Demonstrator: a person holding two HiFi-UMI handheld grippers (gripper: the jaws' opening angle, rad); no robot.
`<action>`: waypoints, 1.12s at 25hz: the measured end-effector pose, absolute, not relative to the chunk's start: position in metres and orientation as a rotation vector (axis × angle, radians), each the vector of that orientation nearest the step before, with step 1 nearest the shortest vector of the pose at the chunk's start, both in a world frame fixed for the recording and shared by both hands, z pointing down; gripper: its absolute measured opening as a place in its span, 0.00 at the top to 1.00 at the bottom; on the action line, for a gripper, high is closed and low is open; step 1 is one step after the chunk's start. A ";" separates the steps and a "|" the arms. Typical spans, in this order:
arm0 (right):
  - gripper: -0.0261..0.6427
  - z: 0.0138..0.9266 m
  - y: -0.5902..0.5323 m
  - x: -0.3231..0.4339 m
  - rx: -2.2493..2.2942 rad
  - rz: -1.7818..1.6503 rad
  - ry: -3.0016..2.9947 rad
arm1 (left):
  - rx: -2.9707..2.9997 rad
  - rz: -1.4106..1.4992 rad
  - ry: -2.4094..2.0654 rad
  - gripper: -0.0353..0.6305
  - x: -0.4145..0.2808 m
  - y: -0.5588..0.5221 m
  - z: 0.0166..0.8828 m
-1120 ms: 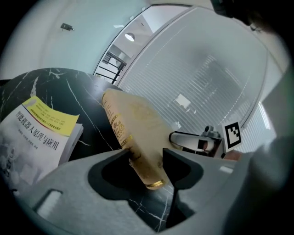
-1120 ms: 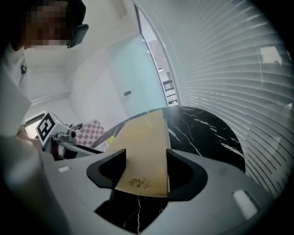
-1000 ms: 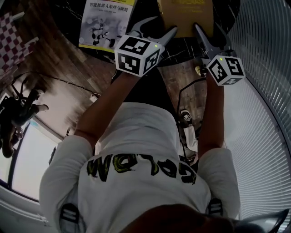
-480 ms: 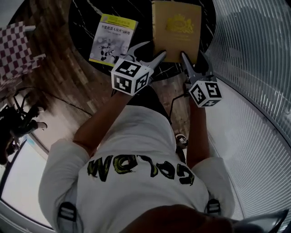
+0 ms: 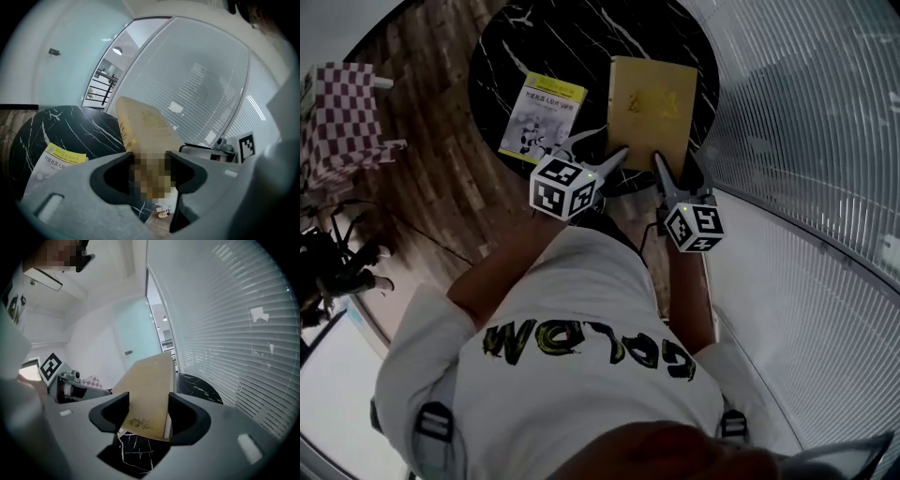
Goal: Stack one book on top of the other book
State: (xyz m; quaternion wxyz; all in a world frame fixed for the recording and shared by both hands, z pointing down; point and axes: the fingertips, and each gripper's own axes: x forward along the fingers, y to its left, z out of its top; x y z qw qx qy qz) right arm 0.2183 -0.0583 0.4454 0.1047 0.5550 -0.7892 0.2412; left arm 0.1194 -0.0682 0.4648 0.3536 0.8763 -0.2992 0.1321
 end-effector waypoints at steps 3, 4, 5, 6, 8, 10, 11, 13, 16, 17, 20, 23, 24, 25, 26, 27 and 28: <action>0.56 0.444 -0.060 0.214 1.626 0.708 -2.335 | 2.272 0.340 -0.783 0.60 0.115 -0.070 0.463; 0.56 0.443 -0.060 0.211 1.617 0.708 -2.339 | 2.270 0.340 -0.789 0.60 0.112 -0.070 0.462; 0.57 0.443 -0.060 0.207 1.604 0.711 -2.342 | 2.266 0.339 -0.797 0.60 0.108 -0.070 0.462; 0.57 0.442 -0.059 0.202 1.589 0.714 -2.347 | 2.259 0.337 -0.808 0.60 0.103 -0.069 0.461; 0.57 0.441 -0.058 0.190 1.554 0.722 -2.361 | 2.245 0.330 -0.836 0.60 0.091 -0.067 0.458; 0.57 0.441 -0.058 0.175 1.520 0.733 -2.382 | 2.232 0.328 -0.868 0.60 0.075 -0.064 0.457; 0.57 0.443 -0.058 0.167 1.498 0.737 -2.394 | 2.224 0.328 -0.887 0.60 0.067 -0.063 0.459; 0.57 0.451 -0.057 0.149 1.440 0.741 -2.425 | 2.201 0.320 -0.937 0.60 0.049 -0.058 0.465; 0.57 0.459 -0.060 0.119 1.339 0.740 -2.475 | 2.155 0.296 -1.024 0.60 0.018 -0.054 0.473; 0.57 0.460 -0.061 0.108 1.305 0.737 -2.487 | 2.137 0.286 -1.051 0.60 0.008 -0.053 0.473; 0.57 0.459 -0.065 0.083 1.221 0.731 -2.512 | 2.094 0.262 -1.118 0.60 -0.017 -0.050 0.472; 0.57 0.457 -0.066 0.069 1.187 0.731 -2.524 | 2.076 0.242 -1.143 0.60 -0.031 -0.050 0.470; 0.58 0.457 -0.066 0.066 1.182 0.731 -2.525 | 2.073 0.237 -1.146 0.60 -0.034 -0.051 0.469; 0.58 0.457 -0.066 0.064 1.179 0.735 -2.524 | 2.072 0.233 -1.147 0.60 -0.036 -0.051 0.469; 0.58 0.458 -0.065 0.062 1.176 0.740 -2.522 | 2.073 0.233 -1.147 0.60 -0.038 -0.052 0.470; 0.58 0.459 -0.065 0.060 1.173 0.746 -2.520 | 2.076 0.235 -1.145 0.60 -0.040 -0.053 0.471; 0.58 0.461 -0.064 0.058 1.169 0.753 -2.519 | 2.079 0.238 -1.143 0.60 -0.043 -0.054 0.472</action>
